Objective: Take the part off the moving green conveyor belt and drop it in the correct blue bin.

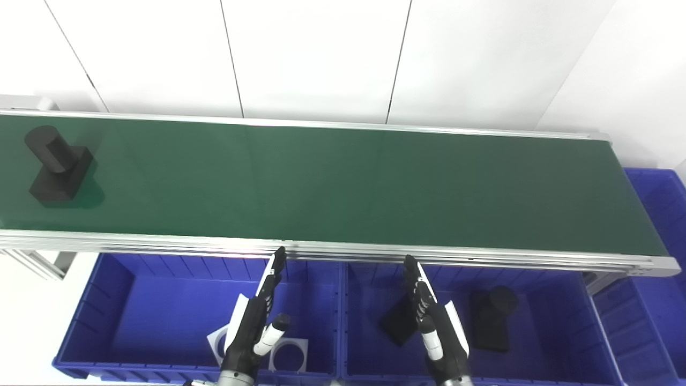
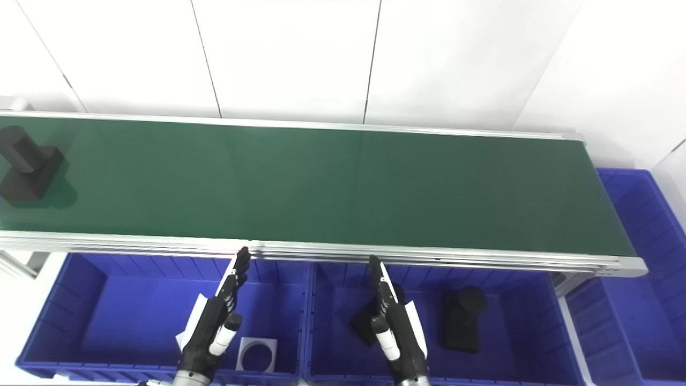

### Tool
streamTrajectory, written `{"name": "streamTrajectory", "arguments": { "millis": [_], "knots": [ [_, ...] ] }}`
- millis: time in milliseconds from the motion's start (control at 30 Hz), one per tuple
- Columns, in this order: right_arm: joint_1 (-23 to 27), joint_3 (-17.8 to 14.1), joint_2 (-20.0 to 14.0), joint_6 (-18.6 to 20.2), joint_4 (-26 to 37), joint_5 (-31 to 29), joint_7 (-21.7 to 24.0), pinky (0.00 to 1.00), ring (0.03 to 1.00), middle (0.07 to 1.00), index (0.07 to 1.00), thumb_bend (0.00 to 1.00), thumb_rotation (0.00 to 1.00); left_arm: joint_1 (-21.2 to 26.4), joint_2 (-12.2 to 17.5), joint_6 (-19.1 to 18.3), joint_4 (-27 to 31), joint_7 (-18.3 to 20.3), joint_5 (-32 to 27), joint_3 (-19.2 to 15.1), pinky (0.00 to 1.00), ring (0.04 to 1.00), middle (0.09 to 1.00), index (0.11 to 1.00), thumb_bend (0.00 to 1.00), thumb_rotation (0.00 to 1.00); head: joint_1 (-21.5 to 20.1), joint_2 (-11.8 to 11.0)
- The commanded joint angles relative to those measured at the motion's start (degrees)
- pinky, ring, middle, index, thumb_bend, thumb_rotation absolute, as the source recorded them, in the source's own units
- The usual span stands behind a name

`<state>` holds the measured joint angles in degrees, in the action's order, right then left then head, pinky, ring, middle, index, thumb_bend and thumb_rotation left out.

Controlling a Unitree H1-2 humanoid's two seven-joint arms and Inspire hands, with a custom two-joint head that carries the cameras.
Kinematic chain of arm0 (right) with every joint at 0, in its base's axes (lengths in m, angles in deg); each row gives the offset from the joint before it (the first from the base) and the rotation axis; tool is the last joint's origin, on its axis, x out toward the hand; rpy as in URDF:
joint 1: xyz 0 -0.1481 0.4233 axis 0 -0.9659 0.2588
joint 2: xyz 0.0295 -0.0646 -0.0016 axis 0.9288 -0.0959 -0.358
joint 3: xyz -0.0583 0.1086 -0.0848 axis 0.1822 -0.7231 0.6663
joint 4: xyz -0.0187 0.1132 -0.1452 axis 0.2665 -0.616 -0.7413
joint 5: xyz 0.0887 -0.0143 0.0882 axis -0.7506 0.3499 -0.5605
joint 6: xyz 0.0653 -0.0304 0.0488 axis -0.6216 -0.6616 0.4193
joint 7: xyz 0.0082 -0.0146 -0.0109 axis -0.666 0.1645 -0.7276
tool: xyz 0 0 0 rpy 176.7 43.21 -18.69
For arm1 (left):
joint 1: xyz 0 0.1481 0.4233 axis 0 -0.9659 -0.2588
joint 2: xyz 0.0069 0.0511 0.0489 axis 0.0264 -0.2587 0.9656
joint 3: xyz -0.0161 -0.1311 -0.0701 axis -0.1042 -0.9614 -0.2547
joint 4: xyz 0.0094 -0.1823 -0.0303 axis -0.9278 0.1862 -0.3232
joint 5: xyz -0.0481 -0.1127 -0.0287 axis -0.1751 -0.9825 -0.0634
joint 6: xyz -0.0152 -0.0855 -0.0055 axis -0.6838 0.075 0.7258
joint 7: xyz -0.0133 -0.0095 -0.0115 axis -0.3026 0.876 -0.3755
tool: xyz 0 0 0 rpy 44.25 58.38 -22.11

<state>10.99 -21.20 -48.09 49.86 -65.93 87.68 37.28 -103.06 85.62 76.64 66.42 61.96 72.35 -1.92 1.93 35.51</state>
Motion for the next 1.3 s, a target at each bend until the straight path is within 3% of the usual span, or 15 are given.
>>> {"name": "streamTrajectory", "arguments": {
  "millis": [0,267,567,1133,1267],
  "knots": [
    [0.66,-0.15,0.41,-1.92,1.07,-0.38,0.52,1.00,1.000,1.000,1.000,0.91,1.00,-0.18,-0.45,1.90,1.65,-0.79,-0.02,0.41,1.00,1.000,1.000,1.000,0.91,1.00,0.05,-0.02],
    [0.54,-0.42,0.51,-1.92,1.41,-0.66,0.88,1.00,1.000,1.000,1.000,0.90,1.00,0.03,-0.13,1.90,1.28,-2.09,0.99,1.18,1.00,1.000,1.000,1.000,0.96,1.00,0.05,-0.02],
    [0.73,-1.08,0.79,-1.92,1.20,-1.22,1.76,1.00,1.000,1.000,1.000,0.88,1.00,0.34,0.32,1.90,1.05,-3.00,0.38,1.86,1.00,1.000,1.000,1.000,0.94,1.00,-0.05,-0.34],
    [0.65,-1.11,1.39,-1.92,0.47,-1.05,2.79,1.00,1.000,1.000,1.000,0.88,1.00,0.59,0.88,1.90,0.88,-1.62,-1.28,2.19,1.00,1.000,1.000,1.000,0.90,1.00,0.04,-0.65],
    [0.62,-1.11,1.27,-1.92,0.47,-1.14,3.15,1.00,1.000,1.000,1.000,0.87,1.00,0.65,0.96,1.90,0.92,-1.36,-1.20,2.24,1.00,1.000,1.000,0.998,0.94,1.00,0.00,-0.64]
  ]
}}
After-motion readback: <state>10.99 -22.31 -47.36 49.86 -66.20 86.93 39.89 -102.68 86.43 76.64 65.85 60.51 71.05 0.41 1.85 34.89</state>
